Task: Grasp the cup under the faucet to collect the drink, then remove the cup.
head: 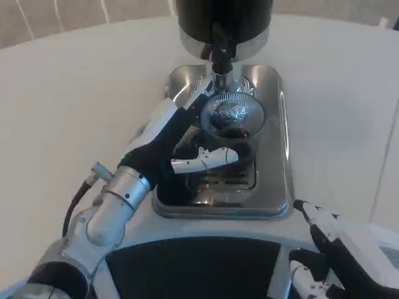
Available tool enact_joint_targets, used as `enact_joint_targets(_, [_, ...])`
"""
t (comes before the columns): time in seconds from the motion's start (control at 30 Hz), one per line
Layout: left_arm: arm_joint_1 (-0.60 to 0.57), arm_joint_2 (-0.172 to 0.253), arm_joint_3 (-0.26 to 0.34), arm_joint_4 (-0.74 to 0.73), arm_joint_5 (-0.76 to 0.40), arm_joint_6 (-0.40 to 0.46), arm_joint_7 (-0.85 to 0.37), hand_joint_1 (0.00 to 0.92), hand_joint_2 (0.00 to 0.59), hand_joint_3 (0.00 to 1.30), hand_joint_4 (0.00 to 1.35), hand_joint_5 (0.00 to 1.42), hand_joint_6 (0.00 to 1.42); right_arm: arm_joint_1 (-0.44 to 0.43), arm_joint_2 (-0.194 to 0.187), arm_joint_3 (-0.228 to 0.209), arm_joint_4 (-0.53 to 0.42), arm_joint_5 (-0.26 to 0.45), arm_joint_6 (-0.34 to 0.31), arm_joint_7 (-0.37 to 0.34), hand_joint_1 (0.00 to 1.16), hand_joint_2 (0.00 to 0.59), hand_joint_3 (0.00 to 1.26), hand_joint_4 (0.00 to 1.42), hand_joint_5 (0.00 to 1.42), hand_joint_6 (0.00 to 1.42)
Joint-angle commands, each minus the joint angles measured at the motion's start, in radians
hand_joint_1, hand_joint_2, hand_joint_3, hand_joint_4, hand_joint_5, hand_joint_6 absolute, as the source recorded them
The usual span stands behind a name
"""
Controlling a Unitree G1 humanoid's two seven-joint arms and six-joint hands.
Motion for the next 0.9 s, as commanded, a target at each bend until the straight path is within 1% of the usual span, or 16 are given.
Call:
enact_joint_targets(0.03, [-0.004, -0.006, -0.019, 0.011, 0.029, 0.033, 0.039, 0.429, 0.088, 0.03, 0.14, 0.38, 0.35, 0.006, 0.017, -0.001, -0.017, -0.004, 0.003, 0.003, 0.04, 0.584, 0.00, 0.00, 0.00, 0.00])
enact_joint_targets(0.13, [-0.004, -0.006, -0.021, 0.013, 0.036, 0.046, 0.061, 0.435, 0.091, 0.04, 0.15, 0.39, 0.36, -0.001, 0.017, -0.001, -0.016, -0.006, 0.004, 0.003, 0.08, 0.586, 0.00, 0.00, 0.00, 0.00])
enact_joint_targets(0.2, [-0.004, -0.007, -0.024, 0.013, 0.043, 0.051, 0.075, 0.436, 0.091, 0.04, 0.16, 0.41, 0.40, -0.005, 0.018, -0.001, -0.014, -0.008, 0.004, 0.003, 0.11, 0.581, 0.00, 0.00, 0.00, 0.00])
enact_joint_targets(0.23, [-0.004, -0.008, -0.026, 0.011, 0.044, 0.055, 0.083, 0.436, 0.091, 0.05, 0.17, 0.43, 0.44, -0.007, 0.017, -0.001, -0.012, -0.010, 0.004, 0.002, 0.12, 0.585, 0.00, 0.00, 0.00, 0.00])
enact_joint_targets(0.27, [-0.004, -0.009, -0.029, 0.010, 0.047, 0.060, 0.093, 0.436, 0.091, 0.06, 0.18, 0.44, 0.48, -0.007, 0.017, -0.001, -0.012, -0.011, 0.004, 0.002, 0.15, 0.586, 0.00, 0.00, 0.00, 0.00])
enact_joint_targets(0.33, [-0.002, -0.014, -0.030, 0.009, 0.046, 0.072, 0.106, 0.436, 0.091, 0.08, 0.21, 0.51, 0.64, -0.004, 0.018, -0.001, -0.014, -0.015, 0.002, 0.001, 0.16, 0.586, 0.00, 0.00, 0.00, 0.00])
enact_joint_targets(0.4, [0.001, -0.017, -0.034, 0.006, 0.047, 0.078, 0.116, 0.436, 0.092, 0.11, 0.25, 0.57, 0.77, 0.002, 0.021, 0.001, -0.017, -0.019, 0.001, 0.000, 0.20, 0.583, 0.00, 0.00, 0.00, 0.00])
enact_joint_targets(0.47, [0.004, -0.019, -0.038, 0.003, 0.049, 0.083, 0.126, 0.436, 0.092, 0.16, 0.31, 0.67, 0.92, 0.008, 0.023, -0.001, -0.017, -0.022, 0.000, -0.004, 0.23, 0.575, 0.01, 0.00, 0.00, 0.00])
enact_joint_targets(0.5, [0.006, -0.019, -0.040, 0.000, 0.051, 0.085, 0.132, 0.436, 0.092, 0.18, 0.33, 0.69, 0.97, 0.010, 0.024, -0.003, -0.017, -0.023, -0.001, -0.005, 0.23, 0.574, 0.01, 0.00, 0.00, 0.00])
enact_joint_targets(0.53, [0.007, -0.020, -0.041, -0.002, 0.052, 0.087, 0.138, 0.436, 0.092, 0.21, 0.36, 0.71, 0.98, 0.013, 0.024, -0.004, -0.017, -0.025, -0.003, -0.009, 0.26, 0.581, 0.00, 0.00, 0.00, 0.00])
enact_joint_targets(0.6, [0.011, -0.020, -0.041, -0.006, 0.050, 0.089, 0.149, 0.436, 0.092, 0.25, 0.40, 0.75, 1.03, 0.017, 0.025, -0.005, -0.017, -0.027, -0.006, -0.013, 0.27, 0.581, 0.00, 0.00, 0.00, 0.00])
enact_joint_targets(0.67, [0.015, -0.020, -0.040, -0.008, 0.047, 0.089, 0.153, 0.436, 0.092, 0.28, 0.41, 0.77, 1.06, 0.021, 0.028, -0.003, -0.017, -0.031, -0.007, -0.017, 0.31, 0.567, 0.01, 0.00, 0.00, 0.00])
enact_joint_targets(0.9, [0.027, -0.014, -0.043, -0.016, 0.051, 0.075, 0.174, 0.436, 0.097, 0.30, 0.46, 0.81, 1.09, 0.038, 0.034, 0.011, -0.017, -0.051, -0.017, -0.032, 0.36, 0.570, 0.03, 0.00, 0.00, 0.00])
